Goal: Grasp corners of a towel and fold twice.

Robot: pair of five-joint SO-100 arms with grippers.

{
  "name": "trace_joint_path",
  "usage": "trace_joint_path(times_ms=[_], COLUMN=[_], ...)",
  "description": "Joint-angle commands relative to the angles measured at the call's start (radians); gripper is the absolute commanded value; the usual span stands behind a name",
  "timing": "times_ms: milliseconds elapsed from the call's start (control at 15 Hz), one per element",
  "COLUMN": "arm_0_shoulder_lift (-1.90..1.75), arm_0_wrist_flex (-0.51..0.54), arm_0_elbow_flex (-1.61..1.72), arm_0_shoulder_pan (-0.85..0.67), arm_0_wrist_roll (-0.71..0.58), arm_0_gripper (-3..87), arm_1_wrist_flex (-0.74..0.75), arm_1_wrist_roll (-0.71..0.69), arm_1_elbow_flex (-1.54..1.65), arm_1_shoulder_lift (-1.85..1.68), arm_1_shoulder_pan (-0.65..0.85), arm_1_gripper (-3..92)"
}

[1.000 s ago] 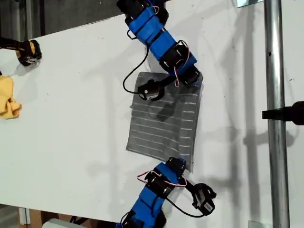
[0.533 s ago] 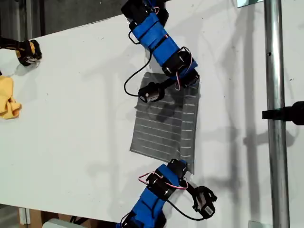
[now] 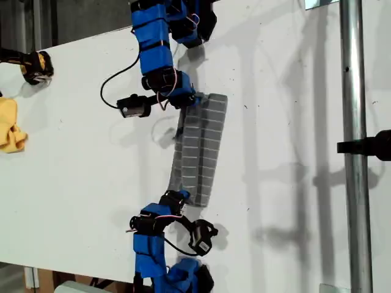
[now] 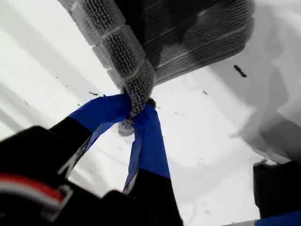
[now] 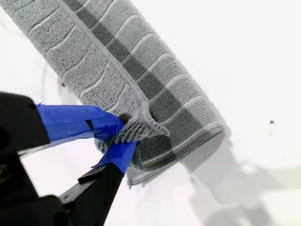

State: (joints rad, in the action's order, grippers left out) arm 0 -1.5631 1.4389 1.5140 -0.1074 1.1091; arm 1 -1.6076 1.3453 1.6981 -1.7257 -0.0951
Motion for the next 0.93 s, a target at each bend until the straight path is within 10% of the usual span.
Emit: trace_joint_path(times_ms=[0,333,867], arm_0_shoulder_lift=[-0.012,0.032,0.123], arm_0_wrist_flex=[-0.029,-0.069,-0.187], arm_0_elbow_flex=[-0.02,-0.009,0.124], arm_0_shoulder_pan=[-0.146,-0.282,-0.086], arm_0_wrist_roll=[-0.103,-0.238,-0.072], arm_0_gripper=[-1.4,-1.4,-1.4], arm_1_wrist_flex=[0.069,0.161,0.325], arm_1_wrist_roll=[-0.112,-0.29,0.014], arm_1_elbow_flex=[0.109,0.327,0.44], arm_1_shoulder_lift=[-0.17,-0.365,-0.255], arm_1_shoulder_pan=[0.186,0.433,0.032], arm_1_gripper=[-0.2,-0.2,-0.2])
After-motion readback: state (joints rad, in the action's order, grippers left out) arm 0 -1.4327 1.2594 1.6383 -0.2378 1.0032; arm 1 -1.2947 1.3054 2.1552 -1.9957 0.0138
